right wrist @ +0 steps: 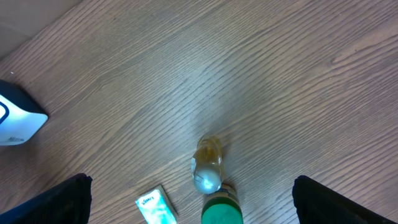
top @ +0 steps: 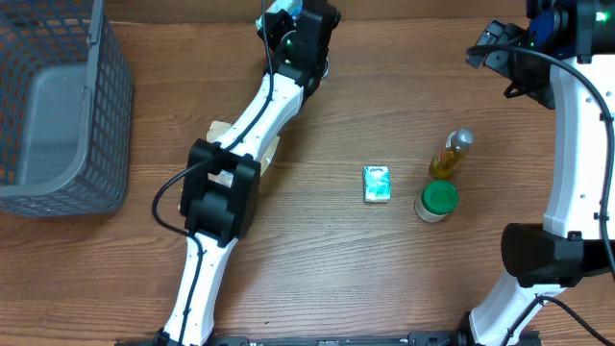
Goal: Scan the item barcode
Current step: 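Raise the teal package up to the white scanner with the left gripper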
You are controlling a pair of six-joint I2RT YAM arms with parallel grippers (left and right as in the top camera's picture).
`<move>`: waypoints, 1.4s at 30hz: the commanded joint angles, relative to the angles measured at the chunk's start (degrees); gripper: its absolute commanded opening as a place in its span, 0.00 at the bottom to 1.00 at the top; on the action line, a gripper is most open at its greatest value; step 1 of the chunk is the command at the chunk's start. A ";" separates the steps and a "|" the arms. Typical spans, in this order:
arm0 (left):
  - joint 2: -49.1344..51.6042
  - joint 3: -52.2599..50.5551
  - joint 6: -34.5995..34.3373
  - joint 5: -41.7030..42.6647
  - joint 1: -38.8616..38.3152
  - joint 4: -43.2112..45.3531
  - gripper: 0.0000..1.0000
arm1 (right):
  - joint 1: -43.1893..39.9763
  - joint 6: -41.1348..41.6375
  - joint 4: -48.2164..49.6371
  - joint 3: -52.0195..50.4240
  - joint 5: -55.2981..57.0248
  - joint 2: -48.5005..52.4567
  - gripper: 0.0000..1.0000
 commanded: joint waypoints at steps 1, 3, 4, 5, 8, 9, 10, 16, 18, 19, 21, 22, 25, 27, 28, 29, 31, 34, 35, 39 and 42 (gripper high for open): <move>2.36 0.90 5.20 -2.93 0.24 0.98 0.04 | -0.26 -0.15 0.13 0.72 -0.28 -1.01 1.00; 3.04 0.87 5.18 -2.67 0.24 1.05 0.04 | -0.26 -0.15 0.13 0.72 -0.28 -1.01 1.00; 3.23 0.87 5.20 -2.54 0.24 1.05 0.04 | -0.26 -0.15 0.13 0.72 -0.28 -1.01 1.00; 3.48 0.87 5.40 -2.47 0.24 1.07 0.04 | -0.26 -0.15 0.13 0.72 -0.28 -1.01 1.00; 3.80 0.87 5.40 -2.38 0.24 0.98 0.04 | -0.26 -0.15 0.15 0.72 -0.28 -1.01 1.00; 3.85 0.85 5.40 -2.38 0.24 0.63 0.04 | -0.26 -0.15 0.13 0.72 -0.28 -1.01 1.00; 3.89 0.85 5.40 -2.34 0.24 0.02 0.04 | -0.26 -0.15 0.13 0.72 -0.28 -1.01 1.00; 4.92 0.26 5.40 -2.36 0.17 -1.18 0.04 | -0.26 -0.15 0.13 0.72 -0.28 -1.01 1.00; 5.46 0.26 5.42 -2.60 0.15 -1.60 0.04 | -0.26 -0.15 0.13 0.72 -0.28 -1.01 1.00; 5.77 0.22 5.40 -2.54 0.15 -2.10 0.04 | -0.26 -0.15 0.13 0.72 -0.28 -1.01 1.00; 6.10 0.22 5.40 -2.82 0.11 -2.47 0.04 | -0.26 -0.15 0.15 0.72 -0.28 -1.01 1.00; 6.19 0.22 5.38 -2.80 0.09 -2.91 0.04 | -0.26 -0.15 0.13 0.72 -0.28 -1.01 1.00; 6.19 0.22 5.46 -2.82 -0.11 -3.02 0.04 | -0.26 -0.15 0.13 0.72 -0.28 -1.01 1.00; 6.19 0.22 6.47 -2.71 -0.24 -3.02 0.04 | -0.26 -0.15 0.13 0.72 -0.28 -1.01 1.00; 6.19 0.22 6.51 -2.49 -0.28 -3.06 0.04 | -0.26 -0.15 0.13 0.72 -0.28 -1.01 1.00; 6.19 0.22 6.51 -2.27 -0.31 -3.23 0.04 | -0.26 -0.15 0.13 0.72 -0.28 -1.01 1.00; 6.19 0.22 6.47 -1.57 -0.39 -4.72 0.04 | -0.26 -0.15 0.15 0.72 -0.28 -1.01 1.00; 6.19 0.22 6.43 -1.49 -0.46 -7.39 0.04 | -0.26 -0.15 0.13 0.72 -0.28 -1.01 1.00; 6.19 0.22 6.40 -1.49 -0.52 -8.00 0.04 | -0.26 -0.15 0.13 0.72 -0.28 -1.01 1.00; 6.19 0.22 6.49 -1.44 -0.57 -8.59 0.04 | -0.26 -0.15 0.13 0.72 -0.28 -1.01 1.00; 6.19 0.22 8.04 -1.49 -0.52 -8.35 0.04 | -0.26 -0.15 0.13 0.72 -0.28 -1.01 1.00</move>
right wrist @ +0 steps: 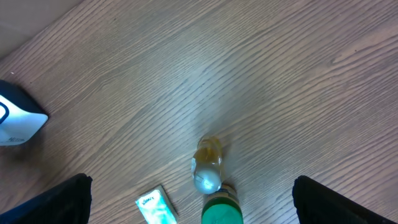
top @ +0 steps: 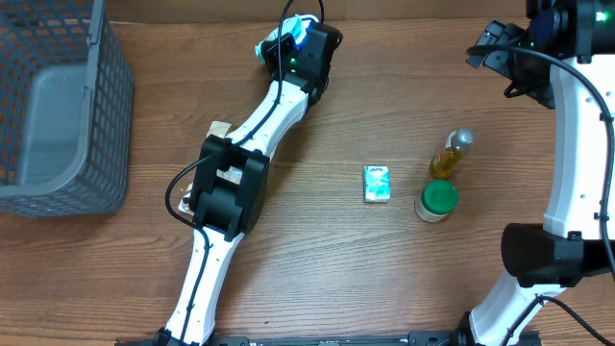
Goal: Scan the item barcode
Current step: 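Raise the teal package up to the white scanner with the left gripper, then carry the teal package right and lower it beside the Kleenex pack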
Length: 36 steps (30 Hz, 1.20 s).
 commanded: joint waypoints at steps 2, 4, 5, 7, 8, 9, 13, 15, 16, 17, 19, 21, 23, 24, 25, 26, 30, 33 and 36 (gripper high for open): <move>2.10 0.20 3.52 0.72 -0.35 0.07 0.04 | -0.28 -0.15 0.15 0.72 -0.28 -1.01 1.00; 2.08 0.22 3.45 0.72 -0.35 1.40 0.04 | -0.28 -0.15 0.15 0.72 -0.28 -1.01 1.00; 1.88 0.22 3.50 0.72 -0.46 2.12 0.04 | -0.28 -0.15 0.17 0.72 -0.28 -1.01 1.00; 1.42 0.50 4.17 0.87 -0.66 3.08 0.05 | -0.28 -0.15 0.15 0.72 -0.28 -1.01 1.00; 0.96 0.81 4.90 1.31 -0.68 3.32 0.04 | -0.28 -0.15 0.15 0.72 -0.28 -1.01 1.00; 0.55 1.05 5.01 1.84 -0.66 3.37 0.04 | -0.28 -0.15 0.15 0.72 -0.28 -1.01 1.00; -3.48 1.14 3.50 2.69 -0.66 2.97 0.04 | -0.28 -0.15 0.17 0.72 -0.28 -1.01 1.00; -6.49 1.14 1.01 3.69 -0.66 1.01 0.04 | -0.28 -0.15 0.17 0.72 -0.28 -1.01 1.00; -8.13 1.14 -0.72 4.72 -0.66 -0.68 0.04 | -0.28 -0.15 0.15 0.72 -0.28 -1.01 1.00; -10.12 1.14 -3.13 6.38 -0.66 -3.28 0.04 | -0.28 -0.15 0.15 0.72 -0.28 -1.01 1.00; -13.68 1.14 -7.21 9.62 -0.68 -8.85 0.04 | -0.28 -0.15 0.15 0.72 -0.28 -1.01 1.00; -17.40 1.14 -12.81 14.27 -0.79 -15.91 0.04 | -0.28 -0.15 0.15 0.72 -0.28 -1.01 1.00; -20.55 1.14 -18.18 20.13 -0.79 -23.37 0.04 | -0.28 -0.15 0.15 0.72 -0.28 -1.01 1.00; -22.05 1.14 -21.24 23.93 -0.76 -27.54 0.05 | -0.28 -0.15 0.15 0.72 -0.28 -1.01 1.00; -23.15 1.14 -24.09 27.34 -0.76 -30.88 0.06 | -0.28 -0.15 0.15 0.72 -0.28 -1.01 1.00; -24.17 1.14 -27.26 31.08 -0.76 -34.47 0.07 | -0.28 -0.15 0.15 0.72 -0.28 -1.01 1.00; -25.46 1.11 -37.48 42.60 -0.76 -46.56 0.08 | -0.28 -0.15 0.15 0.72 -0.28 -1.01 1.00; -24.87 0.79 -44.92 48.65 -0.76 -52.35 0.04 | -0.28 -0.15 0.17 0.72 -0.28 -1.01 1.00; -23.67 0.44 -51.39 53.59 -0.81 -56.70 0.05 | -0.28 -0.15 0.15 0.72 -0.28 -1.01 1.00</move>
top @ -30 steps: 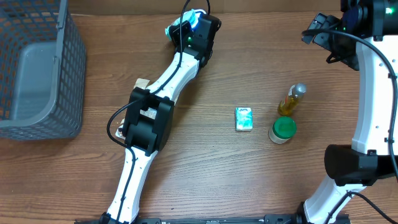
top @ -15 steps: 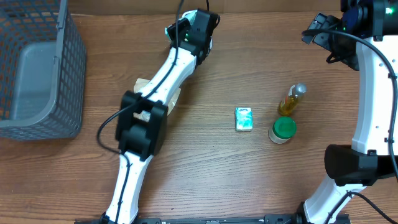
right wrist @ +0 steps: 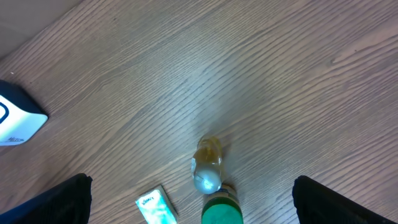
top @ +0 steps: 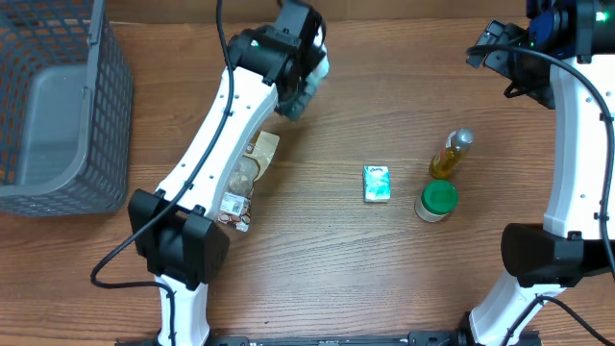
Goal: Scan the item barcode
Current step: 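Carry the teal package right and lower it beside the Kleenex pack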
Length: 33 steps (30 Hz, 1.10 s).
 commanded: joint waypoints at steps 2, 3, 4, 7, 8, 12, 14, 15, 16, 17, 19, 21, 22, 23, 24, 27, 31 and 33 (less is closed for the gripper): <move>2.54 -0.35 -15.54 12.57 -0.52 -4.07 0.04 | -0.26 -0.20 0.13 0.72 -0.28 -1.01 1.00; 3.04 -0.37 -17.18 13.27 -0.59 -4.94 0.04 | -0.26 -0.20 0.13 0.72 -0.28 -1.01 1.00; 3.39 -0.42 -18.64 13.77 -0.70 -5.81 0.04 | -0.26 -0.20 0.13 0.72 -0.28 -1.01 1.00; 4.90 -0.55 -22.80 13.90 -1.29 -7.48 0.05 | -0.26 -0.20 0.13 0.72 -0.28 -1.01 1.00; 5.46 -0.57 -23.91 13.90 -1.68 -7.78 0.04 | -0.26 -0.20 0.13 0.72 -0.28 -1.01 1.00; 7.56 -0.74 -24.70 13.92 -3.65 -8.11 0.04 | -0.26 -0.20 0.13 0.72 -0.28 -1.01 1.00; 8.50 -0.90 -26.01 13.94 -4.96 -8.24 0.04 | -0.26 -0.20 0.15 0.72 -0.28 -1.01 1.00; 8.79 -0.90 -26.77 13.92 -5.57 -8.35 0.04 | -0.26 -0.20 0.15 0.72 -0.28 -1.01 1.00; 9.42 -0.94 -27.26 13.94 -6.21 -8.33 0.04 | -0.26 -0.20 0.13 0.72 -0.28 -1.01 1.00; 9.86 -0.96 -27.71 13.92 -6.99 -8.33 0.04 | -0.26 -0.20 0.15 0.72 -0.28 -1.01 1.00; 11.17 -0.96 -28.48 13.92 -8.50 -8.31 0.04 | -0.26 -0.20 0.13 0.72 -0.28 -1.01 1.00; 12.68 -0.96 -29.62 13.90 -9.99 -8.48 0.04 | -0.26 -0.20 0.13 0.72 -0.28 -1.01 1.00; 13.42 -0.96 -30.16 13.90 -10.71 -8.50 0.04 | -0.26 -0.20 0.13 0.72 -0.28 -1.01 1.00; 14.19 -0.96 -30.51 13.90 -11.39 -8.50 0.04 | -0.26 -0.20 0.13 0.72 -0.28 -1.01 1.00; 14.86 -0.96 -30.67 13.90 -12.00 -8.48 0.05 | -0.26 -0.20 0.13 0.72 -0.28 -1.01 1.00; 17.29 -0.96 -30.77 14.01 -13.88 -8.37 0.04 | -0.26 -0.20 0.13 0.72 -0.28 -1.01 1.00; 19.98 -0.96 -31.91 16.90 -15.72 -7.56 0.04 | -0.26 -0.20 0.13 0.72 -0.28 -1.01 1.00; 20.81 -0.96 -31.69 18.88 -16.41 -7.17 0.04 | -0.26 -0.20 0.13 0.72 -0.28 -1.01 1.00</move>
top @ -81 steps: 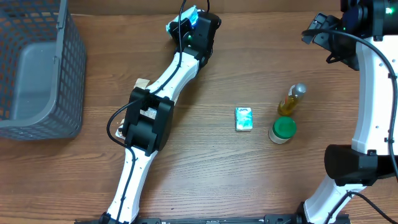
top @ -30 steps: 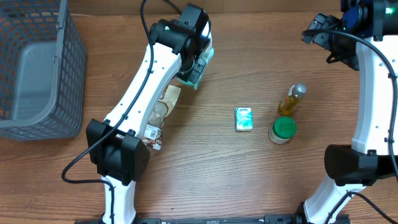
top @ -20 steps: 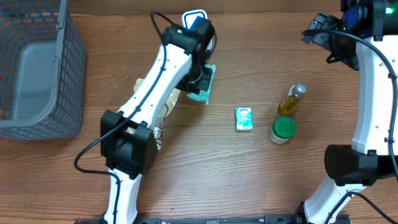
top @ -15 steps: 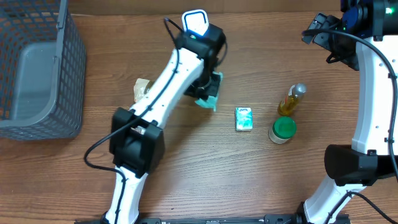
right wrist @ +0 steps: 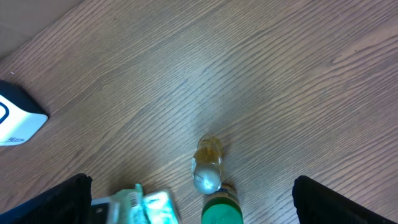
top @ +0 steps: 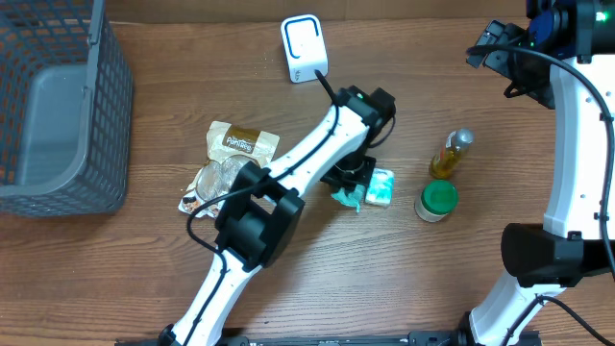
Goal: Scan the item barcode
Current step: 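Carry the teal package right and lower it beside the Kleenex pack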
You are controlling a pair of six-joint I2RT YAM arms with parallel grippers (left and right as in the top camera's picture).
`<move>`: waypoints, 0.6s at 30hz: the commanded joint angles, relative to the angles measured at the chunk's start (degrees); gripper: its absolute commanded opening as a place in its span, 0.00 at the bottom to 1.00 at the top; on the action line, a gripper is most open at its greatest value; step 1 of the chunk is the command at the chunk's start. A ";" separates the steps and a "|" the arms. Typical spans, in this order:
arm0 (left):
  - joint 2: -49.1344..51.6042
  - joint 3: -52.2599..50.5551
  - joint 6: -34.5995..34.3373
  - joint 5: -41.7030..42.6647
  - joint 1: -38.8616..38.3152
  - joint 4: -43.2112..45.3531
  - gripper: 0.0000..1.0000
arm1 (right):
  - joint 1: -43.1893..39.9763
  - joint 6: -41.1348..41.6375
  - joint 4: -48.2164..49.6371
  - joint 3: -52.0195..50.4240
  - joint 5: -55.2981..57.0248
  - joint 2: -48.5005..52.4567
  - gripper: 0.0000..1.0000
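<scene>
A small teal and white box (top: pixel 381 185) lies mid-table; it also shows in the right wrist view as the box (right wrist: pixel 160 208). My left gripper (top: pixel 348 190) is down at the box's left side, teal fingers (right wrist: pixel 132 200) close against it. Blur hides whether it grips. The white scanner (top: pixel 303 48) stands at the table's far edge, also seen as the scanner (right wrist: pixel 18 121). My right gripper (right wrist: pixel 193 200) hangs high at the far right, open, with nothing between its fingers.
A yellow bottle (top: pixel 452 154) and a green-lidded jar (top: pixel 437 200) stand just right of the box. A brown snack bag (top: pixel 229 161) lies left of the arm. A grey wire basket (top: pixel 58 106) fills the far left.
My left gripper was near the far edge by the scanner; now it is down at the teal box mid-table. The scanner shows uncovered in the overhead view. The right arm has not moved.
My left arm first reached over the scanner at the far edge, and was still there at the second moment. Then the gripper was slightly nearer, just in front of the scanner. Now it sits against the teal box. Box, bottle and jar kept their places.
</scene>
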 commanded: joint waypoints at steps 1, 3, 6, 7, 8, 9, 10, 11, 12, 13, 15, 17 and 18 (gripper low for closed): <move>1.51 -0.07 -1.42 4.74 -1.20 0.28 0.04 | -0.28 -0.17 0.13 0.72 -0.28 -1.01 1.00; 1.57 -0.04 -1.44 5.88 -1.60 0.81 0.04 | -0.28 -0.17 0.13 0.72 -0.28 -1.01 1.00; 1.55 -0.04 -1.42 9.40 -1.81 2.58 0.06 | -0.28 -0.17 0.13 0.72 -0.28 -1.01 1.00; 1.55 -0.04 -1.40 10.32 -1.81 2.93 0.07 | -0.28 -0.17 0.15 0.72 -0.28 -1.01 1.00; 1.55 -0.04 -1.40 11.34 -1.81 3.34 0.08 | -0.28 -0.17 0.13 0.72 -0.28 -1.01 1.00; 1.55 -0.04 -1.29 12.50 -1.79 3.76 0.08 | -0.28 -0.17 0.15 0.72 -0.28 -1.01 1.00; 1.55 -0.04 -0.74 14.27 -1.75 4.28 0.08 | -0.28 -0.17 0.13 0.72 -0.28 -1.01 1.00; 1.55 -0.04 0.22 16.04 -1.70 4.70 0.08 | -0.28 -0.17 0.13 0.72 -0.28 -1.01 1.00; 1.55 -0.04 1.25 17.68 -1.60 5.11 0.10 | -0.28 -0.17 0.15 0.72 -0.28 -1.01 1.00; 1.55 -0.04 2.10 18.43 -1.51 5.53 0.12 | -0.28 -0.17 0.13 0.72 -0.28 -1.01 1.00; 1.55 -0.04 2.25 17.86 -1.51 5.70 0.17 | -0.28 -0.17 0.13 0.72 -0.28 -1.01 1.00; 1.55 -0.04 2.58 17.86 -1.36 5.64 0.33 | -0.28 -0.17 0.15 0.72 -0.28 -1.01 1.00; 1.55 -0.04 2.97 17.86 -1.33 5.60 0.41 | -0.28 -0.17 0.13 0.72 -0.28 -1.01 1.00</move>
